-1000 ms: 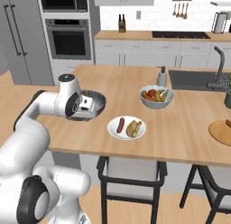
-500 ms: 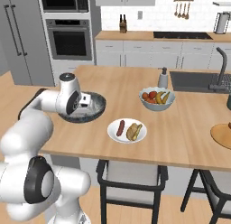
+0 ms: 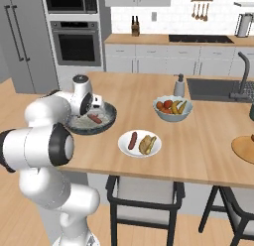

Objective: Place one bun and one sausage from the bowl on each plate.

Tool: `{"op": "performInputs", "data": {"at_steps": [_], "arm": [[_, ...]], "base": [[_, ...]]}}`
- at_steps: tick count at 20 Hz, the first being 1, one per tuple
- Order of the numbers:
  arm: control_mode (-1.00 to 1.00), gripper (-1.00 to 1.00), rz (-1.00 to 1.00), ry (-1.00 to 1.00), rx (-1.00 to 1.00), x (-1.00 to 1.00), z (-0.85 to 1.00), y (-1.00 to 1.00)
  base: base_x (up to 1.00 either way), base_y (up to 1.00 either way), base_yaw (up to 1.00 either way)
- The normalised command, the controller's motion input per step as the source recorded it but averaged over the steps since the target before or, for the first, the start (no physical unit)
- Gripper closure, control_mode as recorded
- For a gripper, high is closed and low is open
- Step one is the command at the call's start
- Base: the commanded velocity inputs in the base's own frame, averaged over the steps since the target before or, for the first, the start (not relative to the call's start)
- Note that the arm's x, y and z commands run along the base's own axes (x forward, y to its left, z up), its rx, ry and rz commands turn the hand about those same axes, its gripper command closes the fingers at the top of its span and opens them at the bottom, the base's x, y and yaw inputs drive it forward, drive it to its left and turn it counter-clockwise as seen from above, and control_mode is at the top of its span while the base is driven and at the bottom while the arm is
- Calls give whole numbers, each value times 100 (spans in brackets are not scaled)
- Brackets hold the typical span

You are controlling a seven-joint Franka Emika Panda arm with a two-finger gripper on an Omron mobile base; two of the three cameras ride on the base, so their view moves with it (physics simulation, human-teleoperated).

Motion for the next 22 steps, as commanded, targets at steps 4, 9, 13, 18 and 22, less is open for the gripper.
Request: {"op": "performInputs", "data": {"at_steps": [4,9,13,18,22], "arm": [[-100,-100,4,5,-2,68,-39,10],[-100,-100,4,7,-6,31,-54,9],[-100,-100,2,0,-3,11,-43,4],[-100,-100,1,2,0,51,-5,2],[-100,-100,0,2,-1,59,-19,15]], "base": [[0,0,0],[0,0,0],[0,0,0],[0,0,0],[0,0,0]]}}
